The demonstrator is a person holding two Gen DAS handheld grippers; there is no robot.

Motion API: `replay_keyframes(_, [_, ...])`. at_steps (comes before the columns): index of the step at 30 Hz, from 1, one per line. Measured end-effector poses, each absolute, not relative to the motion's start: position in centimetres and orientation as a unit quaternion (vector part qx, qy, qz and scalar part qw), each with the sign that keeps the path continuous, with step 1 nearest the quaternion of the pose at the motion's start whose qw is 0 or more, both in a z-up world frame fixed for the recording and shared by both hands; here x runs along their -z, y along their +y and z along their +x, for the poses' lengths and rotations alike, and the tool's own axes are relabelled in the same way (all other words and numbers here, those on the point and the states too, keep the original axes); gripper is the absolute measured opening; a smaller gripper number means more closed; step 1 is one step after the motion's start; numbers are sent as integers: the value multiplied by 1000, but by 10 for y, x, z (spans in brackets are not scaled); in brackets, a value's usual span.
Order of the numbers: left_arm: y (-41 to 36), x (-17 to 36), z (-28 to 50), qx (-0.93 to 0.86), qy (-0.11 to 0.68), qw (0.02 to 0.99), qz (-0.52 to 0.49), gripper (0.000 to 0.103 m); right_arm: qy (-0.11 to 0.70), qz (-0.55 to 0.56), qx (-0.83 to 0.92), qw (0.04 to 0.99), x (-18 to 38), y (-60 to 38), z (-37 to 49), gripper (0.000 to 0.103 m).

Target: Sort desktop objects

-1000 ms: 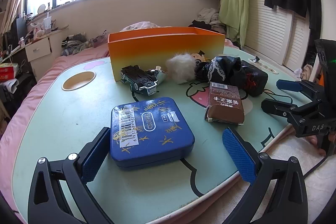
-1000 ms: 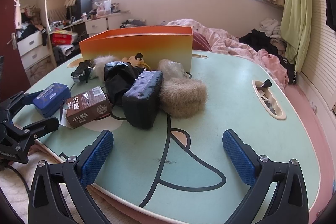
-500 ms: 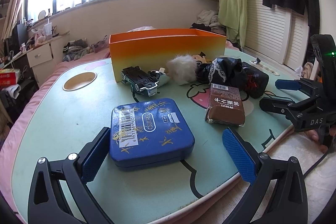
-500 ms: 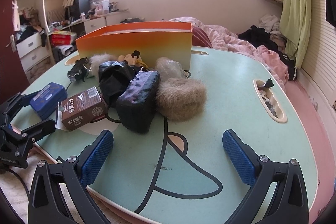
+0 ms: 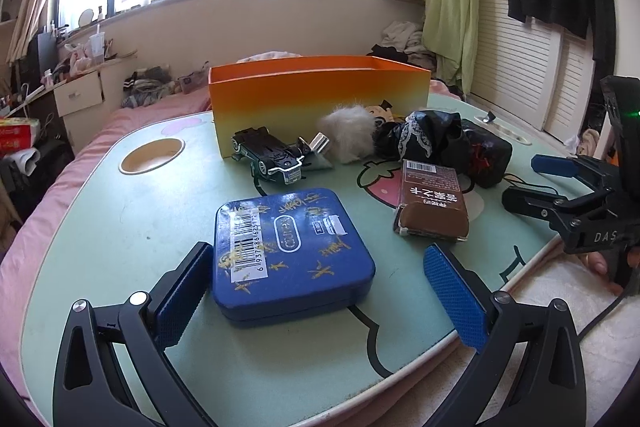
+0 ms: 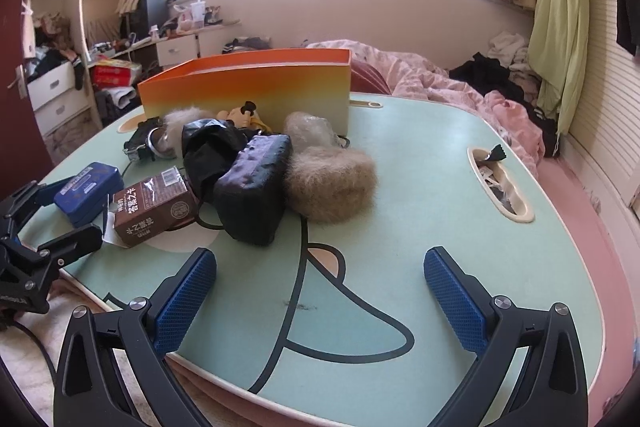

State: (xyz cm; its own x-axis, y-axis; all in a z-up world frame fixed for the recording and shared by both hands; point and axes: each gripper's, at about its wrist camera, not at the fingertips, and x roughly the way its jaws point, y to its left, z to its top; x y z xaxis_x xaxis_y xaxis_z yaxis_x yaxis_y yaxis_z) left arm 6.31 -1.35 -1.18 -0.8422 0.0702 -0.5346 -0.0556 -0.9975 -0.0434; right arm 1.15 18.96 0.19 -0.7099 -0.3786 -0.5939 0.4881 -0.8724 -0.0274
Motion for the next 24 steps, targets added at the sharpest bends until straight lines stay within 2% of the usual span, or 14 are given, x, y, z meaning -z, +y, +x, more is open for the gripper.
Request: replay_keyframes(24, [-12, 10, 64, -960, -7, 35, -276, 103, 83, 305, 918, 239, -1, 197, 8, 103])
